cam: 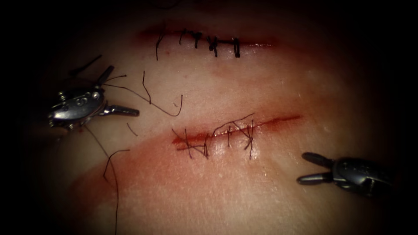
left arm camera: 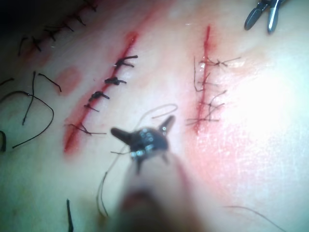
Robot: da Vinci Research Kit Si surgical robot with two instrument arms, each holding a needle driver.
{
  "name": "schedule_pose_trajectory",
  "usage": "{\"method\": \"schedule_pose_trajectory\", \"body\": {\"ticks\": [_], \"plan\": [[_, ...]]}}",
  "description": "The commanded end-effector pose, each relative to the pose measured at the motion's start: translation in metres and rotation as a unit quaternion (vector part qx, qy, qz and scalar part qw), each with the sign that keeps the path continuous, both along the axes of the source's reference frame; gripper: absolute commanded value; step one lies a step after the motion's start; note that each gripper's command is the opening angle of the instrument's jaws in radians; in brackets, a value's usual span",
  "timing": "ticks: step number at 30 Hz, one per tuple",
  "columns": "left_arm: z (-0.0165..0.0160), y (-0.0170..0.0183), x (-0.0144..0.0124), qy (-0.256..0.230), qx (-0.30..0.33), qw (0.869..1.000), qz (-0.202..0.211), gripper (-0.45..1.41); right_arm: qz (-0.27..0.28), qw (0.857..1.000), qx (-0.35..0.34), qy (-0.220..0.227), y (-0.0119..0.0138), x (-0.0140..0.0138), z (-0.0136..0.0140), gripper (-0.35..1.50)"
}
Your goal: Wound Closure
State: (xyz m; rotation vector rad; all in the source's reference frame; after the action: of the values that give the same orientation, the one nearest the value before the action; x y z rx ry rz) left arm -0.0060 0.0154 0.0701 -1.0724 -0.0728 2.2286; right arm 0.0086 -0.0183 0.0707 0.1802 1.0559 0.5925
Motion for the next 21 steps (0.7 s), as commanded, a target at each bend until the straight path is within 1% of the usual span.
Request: {"method": "schedule_pose_trajectory", "body": {"ticks": [1, 3, 4, 5, 8, 9, 10, 11, 12, 16, 18, 20, 21], "plan": [[0.0007, -0.0002, -0.0005, -0.001, 0.000, 1.000, 0.000, 0.98, -0.001, 1.000, 0.002, 0.001, -0.0011, 0.0006, 0.0006, 1.48], [0.0000, -0.0010, -0.0013, -0.009, -0.001, 1.000, 0.014, 0.84, 0.001, 1.000, 0.003, 0.001, -0.0015, 0.0007, 0.0006, 1.48], [-0.0001, -0.0011, -0.0015, -0.006, -0.007, 1.000, 0.019, 0.86, 0.001, 1.000, 0.003, 0.001, -0.0017, 0.0007, 0.0007, 1.48], [-0.0001, -0.0010, -0.0019, 0.001, -0.022, 0.999, 0.030, 0.98, 0.003, 1.000, 0.004, 0.002, -0.0019, 0.0007, 0.0008, 1.48], [0.0000, -0.0007, -0.0021, 0.005, -0.026, 0.999, 0.036, 0.99, 0.004, 1.000, 0.006, 0.002, -0.0020, 0.0007, 0.0008, 1.48], [0.0002, -0.0002, -0.0022, 0.015, -0.026, 0.998, 0.048, 0.94, 0.004, 1.000, 0.005, 0.002, -0.0022, 0.0007, 0.0009, 1.48], [0.0003, 0.0000, -0.0021, 0.019, -0.022, 0.998, 0.053, 0.81, 0.004, 1.000, 0.005, 0.002, -0.0024, 0.0007, 0.0009, 1.48], [0.0004, 0.0001, -0.0020, 0.025, -0.016, 0.998, 0.062, 0.29, 0.006, 1.000, 0.006, 0.001, -0.0026, 0.0008, 0.0010, 1.48], [0.0003, -0.0001, -0.0019, 0.034, -0.008, 0.997, 0.075, -0.45, 0.006, 1.000, 0.005, 0.001, -0.0028, 0.0008, 0.0010, 1.48], [-0.0003, -0.0006, -0.0018, 0.050, -0.010, 0.995, 0.089, -0.45, 0.007, 1.000, 0.005, 0.001, -0.0029, 0.0008, 0.0010, 1.48], [-0.0015, -0.0009, -0.0023, 0.057, -0.017, 0.993, 0.100, -0.45, 0.007, 1.000, 0.005, 0.001, -0.0031, 0.0009, 0.0009, 1.48], [-0.0033, 0.0000, -0.0034, 0.061, -0.023, 0.992, 0.109, -0.45, 0.006, 1.000, 0.005, 0.003, -0.0033, 0.0015, 0.0008, 1.48], [-0.0033, 0.0000, -0.0034, 0.061, -0.023, 0.992, 0.109, -0.45, 0.006, 1.000, 0.005, 0.003, -0.0033, 0.0015, 0.0008, 1.48]]}}
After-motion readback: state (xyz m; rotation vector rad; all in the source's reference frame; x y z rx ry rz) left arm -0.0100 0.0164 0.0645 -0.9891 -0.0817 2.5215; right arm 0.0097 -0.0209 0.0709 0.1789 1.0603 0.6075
